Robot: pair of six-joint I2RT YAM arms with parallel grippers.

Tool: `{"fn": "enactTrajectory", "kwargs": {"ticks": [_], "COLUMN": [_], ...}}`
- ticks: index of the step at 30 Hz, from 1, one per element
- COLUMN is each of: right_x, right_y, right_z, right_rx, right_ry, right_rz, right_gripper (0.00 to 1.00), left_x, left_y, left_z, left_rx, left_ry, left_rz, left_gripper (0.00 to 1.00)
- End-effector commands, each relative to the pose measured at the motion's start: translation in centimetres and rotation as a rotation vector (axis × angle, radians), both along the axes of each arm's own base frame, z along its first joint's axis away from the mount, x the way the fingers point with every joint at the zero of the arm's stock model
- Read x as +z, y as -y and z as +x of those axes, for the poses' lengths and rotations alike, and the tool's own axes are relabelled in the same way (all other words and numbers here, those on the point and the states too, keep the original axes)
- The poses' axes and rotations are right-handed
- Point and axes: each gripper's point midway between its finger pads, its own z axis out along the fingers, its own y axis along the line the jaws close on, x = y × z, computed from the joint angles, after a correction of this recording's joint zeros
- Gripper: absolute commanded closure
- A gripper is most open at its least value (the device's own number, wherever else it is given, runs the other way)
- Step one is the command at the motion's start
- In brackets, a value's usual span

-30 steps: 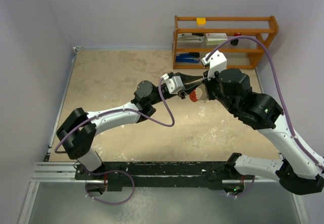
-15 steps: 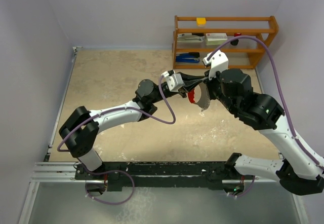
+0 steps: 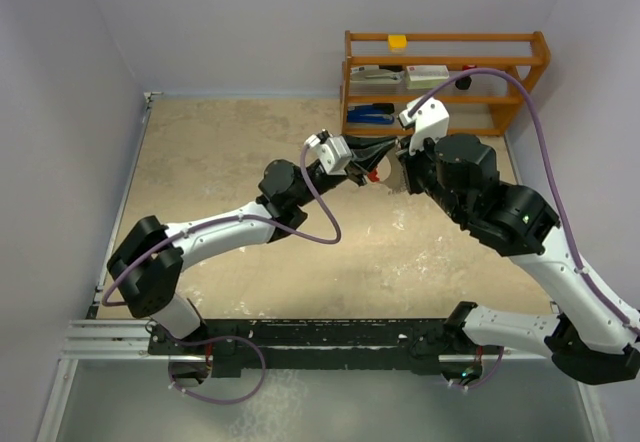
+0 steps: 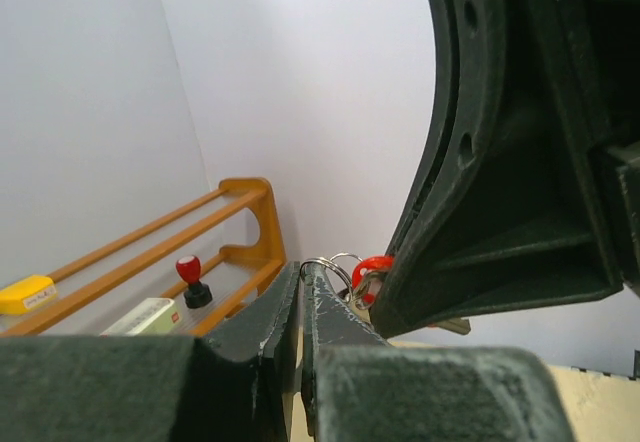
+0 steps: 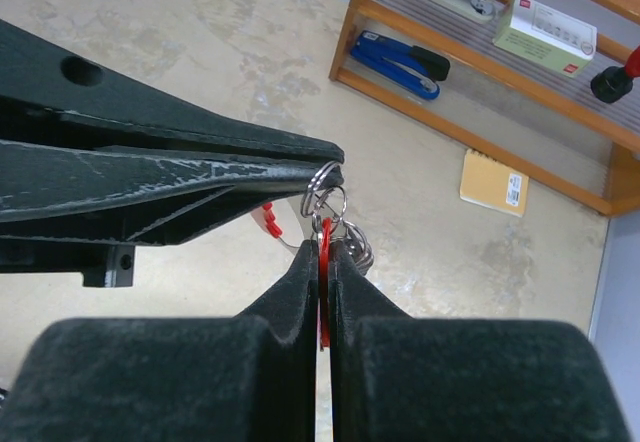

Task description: Remove the keys from the keyring

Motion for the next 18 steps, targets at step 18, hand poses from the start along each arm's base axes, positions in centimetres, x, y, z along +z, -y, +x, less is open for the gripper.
{"fn": "enactTrajectory", "kwargs": {"ticks": [18], "right_x": [0.8], "right_y": [0.0], "right_z": [0.3], "right_rx": [-0.009], "right_ry": [0.046], "right_rz": [0.018], "right_gripper": [1.0], "left_x": [2.5], "left_y": [-5.6], "left_z": [0.0], "left_rx": [0.221], "left_ry": [0.031], "left_rz": [-0.055], "left_gripper": [1.0]}}
